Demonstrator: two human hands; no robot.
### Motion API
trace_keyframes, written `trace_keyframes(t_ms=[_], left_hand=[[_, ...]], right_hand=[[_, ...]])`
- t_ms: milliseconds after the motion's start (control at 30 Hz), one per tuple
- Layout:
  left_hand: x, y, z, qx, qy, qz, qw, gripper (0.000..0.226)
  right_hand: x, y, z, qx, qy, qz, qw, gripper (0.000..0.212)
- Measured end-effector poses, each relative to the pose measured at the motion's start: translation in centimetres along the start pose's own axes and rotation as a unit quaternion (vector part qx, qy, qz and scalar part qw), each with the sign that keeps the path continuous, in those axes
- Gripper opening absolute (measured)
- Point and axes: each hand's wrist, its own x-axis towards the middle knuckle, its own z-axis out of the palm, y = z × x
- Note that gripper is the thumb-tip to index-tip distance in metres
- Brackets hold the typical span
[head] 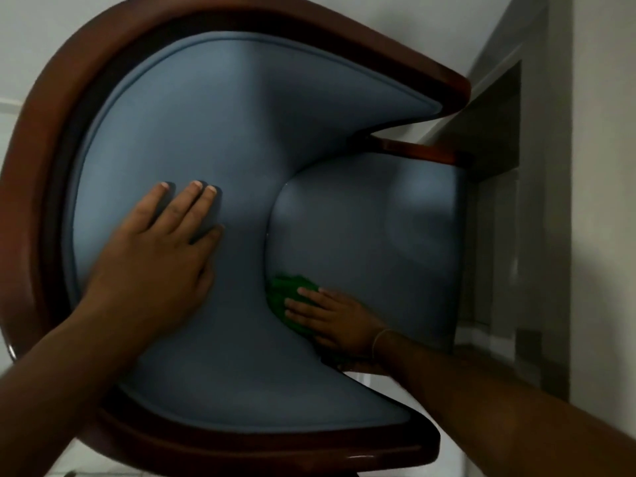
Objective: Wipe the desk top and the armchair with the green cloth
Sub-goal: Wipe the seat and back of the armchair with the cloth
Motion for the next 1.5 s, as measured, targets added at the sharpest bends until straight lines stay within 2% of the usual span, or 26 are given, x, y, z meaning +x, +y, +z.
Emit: trace_keyframes(t_ms=[67, 100, 167, 233, 267, 333, 400, 500, 567, 600, 667, 733, 800, 900, 1000, 1100, 1167, 1267, 1300, 1367, 1400, 1467, 1500], left_hand=[[0.0, 0.0, 0.0, -0.003, -0.002, -0.001, 1.000, 0.054], [0.1, 0.0, -0.1, -0.006, 0.000, -0.001, 1.000, 0.054], [0.2, 0.0, -0.2, -0.012, 0.001, -0.008, 1.000, 0.056], [0.3, 0.2, -0.3, -0.014, -0.006, -0.011, 1.000, 0.057], [0.3, 0.2, -0.3, -0.014, -0.010, -0.011, 1.000, 0.057], [0.3, 0.1, -0.5, -0.016, -0.017, -0.010, 1.000, 0.057], [0.2, 0.1, -0.6, -0.012, -0.016, -0.008, 1.000, 0.057], [0.1, 0.2, -0.4, -0.007, -0.020, -0.006, 1.000, 0.056], [0.0, -0.1, 0.0, -0.011, -0.019, -0.001, 1.000, 0.055], [0.0, -0.2, 0.2, -0.010, -0.013, 0.002, 1.000, 0.055], [-0.2, -0.3, 0.6, -0.009, 0.002, 0.001, 1.000, 0.055], [-0.3, 0.2, 1.1, -0.015, 0.006, -0.006, 1.000, 0.057], [-0.3, 0.8, 1.2, -0.020, -0.001, -0.019, 1.000, 0.058], [-0.1, 1.6, -0.2, -0.049, -0.018, -0.049, 0.997, 0.061], [-0.7, 3.0, -2.7, -0.109, -0.050, -0.117, 0.986, 0.066], [-2.2, 6.2, -5.7, -0.173, -0.077, -0.176, 0.966, 0.067], [-2.9, 8.5, -7.6, -0.209, -0.086, -0.173, 0.959, 0.064], [-2.1, 9.4, -12.9, -0.201, -0.040, -0.119, 0.971, 0.061], [-1.7, 9.5, -14.6, -0.204, -0.040, -0.114, 0.972, 0.069], [-0.5, 9.2, -18.3, -0.196, 0.000, -0.107, 0.975, 0.083], [0.3, 8.8, -20.0, -0.195, 0.028, -0.109, 0.974, 0.082], [2.2, 8.1, -23.7, -0.214, 0.053, -0.116, 0.968, 0.073], [3.2, 7.8, -25.3, -0.224, 0.060, -0.114, 0.966, 0.073]], right_hand=[[-2.8, 0.9, -0.2, -0.014, -0.006, -0.003, 1.000, 0.068], [-4.5, 0.9, -0.4, -0.001, -0.012, 0.035, 0.999, 0.070], [-7.5, 0.4, -0.6, 0.059, -0.012, 0.191, 0.980, 0.078], [-9.2, -0.1, -1.0, 0.140, -0.001, 0.357, 0.924, 0.078], [-9.3, 0.0, -1.2, 0.165, 0.000, 0.403, 0.900, 0.075], [-8.8, 0.7, -1.6, 0.185, 0.008, 0.439, 0.879, 0.069], [-7.9, 2.7, -2.3, 0.189, 0.049, 0.477, 0.857, 0.066], [-5.7, 7.2, -3.9, 0.180, 0.158, 0.583, 0.776, 0.057], [-3.9, 9.6, -5.1, 0.188, 0.189, 0.626, 0.733, 0.054], [-3.2, 10.4, -5.5, 0.188, 0.192, 0.634, 0.725, 0.052], [-1.5, 11.0, -6.2, 0.200, 0.200, 0.619, 0.733, 0.049], [0.0, 10.4, -6.8, 0.245, 0.214, 0.582, 0.745, 0.047], [1.7, 8.1, -7.5, 0.311, 0.225, 0.551, 0.741, 0.045], [3.6, 3.7, -10.0, 0.386, 0.243, 0.547, 0.702, 0.046], [5.0, 0.2, -14.5, 0.417, 0.285, 0.557, 0.659, 0.045], [4.4, -3.2, -19.5, 0.397, 0.329, 0.562, 0.647, 0.042], [3.8, -5.0, -22.5, 0.384, 0.337, 0.559, 0.652, 0.043], [2.1, -6.4, -28.7, 0.361, 0.359, 0.551, 0.661, 0.045], [1.5, -6.6, -30.5, 0.333, 0.366, 0.554, 0.670, 0.045], [0.3, -6.8, -34.5, 0.236, 0.363, 0.559, 0.707, 0.047], [-0.4, -6.8, -36.5, 0.188, 0.363, 0.560, 0.721, 0.048], [-1.4, -6.4, -40.6, 0.152, 0.389, 0.551, 0.722, 0.048], [-1.8, -6.3, -42.4, 0.165, 0.411, 0.547, 0.710, 0.048]])
